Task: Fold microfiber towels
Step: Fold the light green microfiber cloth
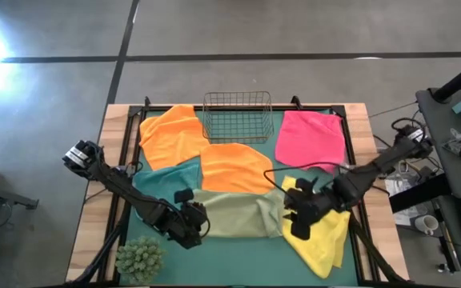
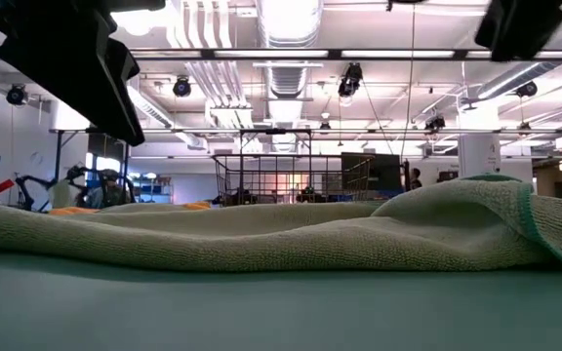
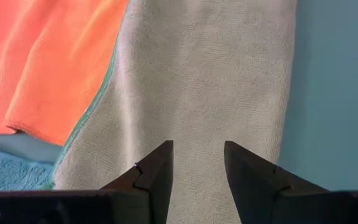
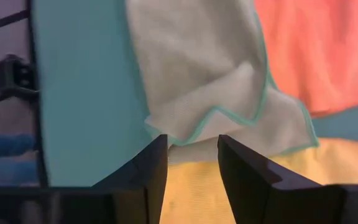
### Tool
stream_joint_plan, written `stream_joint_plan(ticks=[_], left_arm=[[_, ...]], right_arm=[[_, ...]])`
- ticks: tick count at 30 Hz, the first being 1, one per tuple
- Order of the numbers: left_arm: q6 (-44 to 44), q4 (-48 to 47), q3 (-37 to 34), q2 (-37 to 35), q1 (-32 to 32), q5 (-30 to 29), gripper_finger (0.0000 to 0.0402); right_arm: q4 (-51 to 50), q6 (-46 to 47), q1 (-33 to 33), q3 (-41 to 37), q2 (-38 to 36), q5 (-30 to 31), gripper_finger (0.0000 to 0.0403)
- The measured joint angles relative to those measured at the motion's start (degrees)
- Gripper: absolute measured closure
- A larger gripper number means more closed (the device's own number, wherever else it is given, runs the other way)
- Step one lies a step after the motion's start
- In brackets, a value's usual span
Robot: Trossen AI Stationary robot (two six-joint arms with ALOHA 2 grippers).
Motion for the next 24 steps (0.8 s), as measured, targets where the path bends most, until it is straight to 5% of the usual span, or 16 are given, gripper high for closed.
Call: stream_joint_plan(ticks=[5, 16, 24], left_arm=[[0.04, 0.75, -0.09, 0.00, 0.03, -0.10, 0.0274], [-0.03, 0.84, -0.09, 0.00, 0.03, -0.16, 0.0274], [-0.10, 0.83, -0.09, 0.00, 0.03, -0.16, 0.0274]], right_arm=[[3.93, 8.43, 2.38, -5.13, 1.08, 4.97, 0.0265], [9.46, 4.80, 2.65, -7.07, 9.70, 6.55, 0.0198], [9.54, 6.34, 2.63, -4.35, 16.46, 8.60, 0.0192]])
